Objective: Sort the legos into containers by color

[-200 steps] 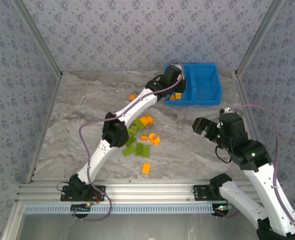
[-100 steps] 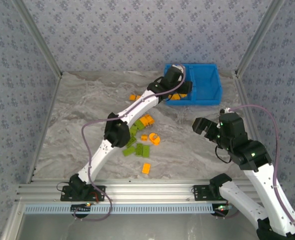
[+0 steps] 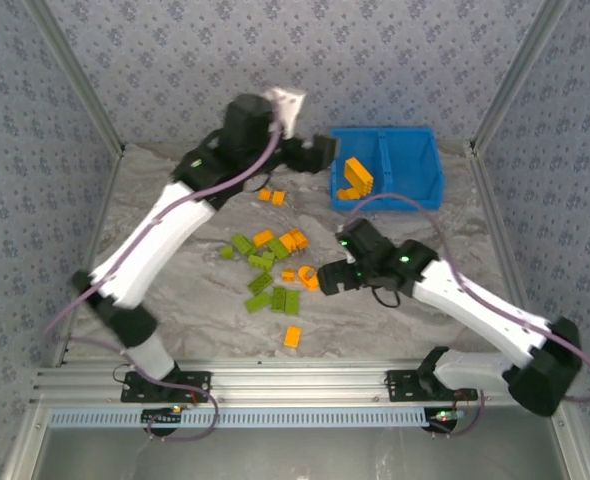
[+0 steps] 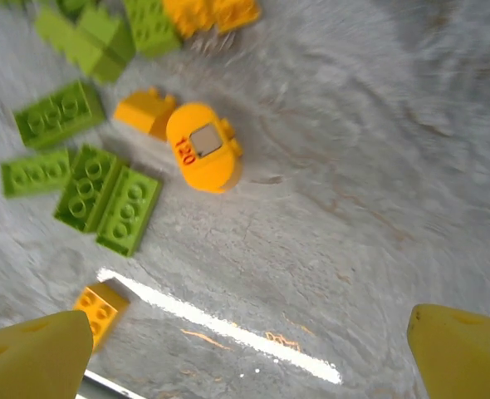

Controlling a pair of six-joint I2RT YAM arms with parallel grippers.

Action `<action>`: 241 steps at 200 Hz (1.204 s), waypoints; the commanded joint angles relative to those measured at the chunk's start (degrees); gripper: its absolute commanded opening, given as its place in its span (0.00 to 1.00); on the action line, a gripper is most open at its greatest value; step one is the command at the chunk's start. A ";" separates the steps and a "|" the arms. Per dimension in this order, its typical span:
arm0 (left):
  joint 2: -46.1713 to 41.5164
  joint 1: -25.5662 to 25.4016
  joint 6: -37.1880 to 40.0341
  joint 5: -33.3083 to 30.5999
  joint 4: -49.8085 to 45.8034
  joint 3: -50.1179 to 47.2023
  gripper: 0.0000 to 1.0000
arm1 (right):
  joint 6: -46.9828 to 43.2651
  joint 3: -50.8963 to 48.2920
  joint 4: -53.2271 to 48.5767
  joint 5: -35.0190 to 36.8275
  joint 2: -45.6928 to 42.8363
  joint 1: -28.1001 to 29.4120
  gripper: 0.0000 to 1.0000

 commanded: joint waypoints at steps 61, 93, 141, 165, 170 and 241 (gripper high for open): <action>-34.25 3.70 3.06 -4.55 -7.84 -44.53 0.99 | -14.60 14.86 6.40 -2.64 30.87 1.64 0.84; -43.50 3.87 1.87 -6.39 -7.65 -51.90 0.99 | -14.27 17.50 7.02 -3.22 37.06 1.25 0.65; -47.44 3.96 4.41 -6.41 -7.56 -53.83 0.99 | -11.99 16.55 6.45 -0.82 40.39 0.96 0.54; -47.55 3.96 5.17 -6.06 -7.27 -53.98 0.99 | -10.75 16.66 6.05 0.27 40.39 0.88 0.57; -47.52 3.96 5.17 -5.84 -7.01 -54.04 0.99 | -10.50 17.05 5.52 0.71 40.27 0.96 0.61; -47.35 3.96 2.32 -3.43 -7.97 -52.57 0.99 | -15.85 18.87 0.82 -3.48 39.91 1.80 0.92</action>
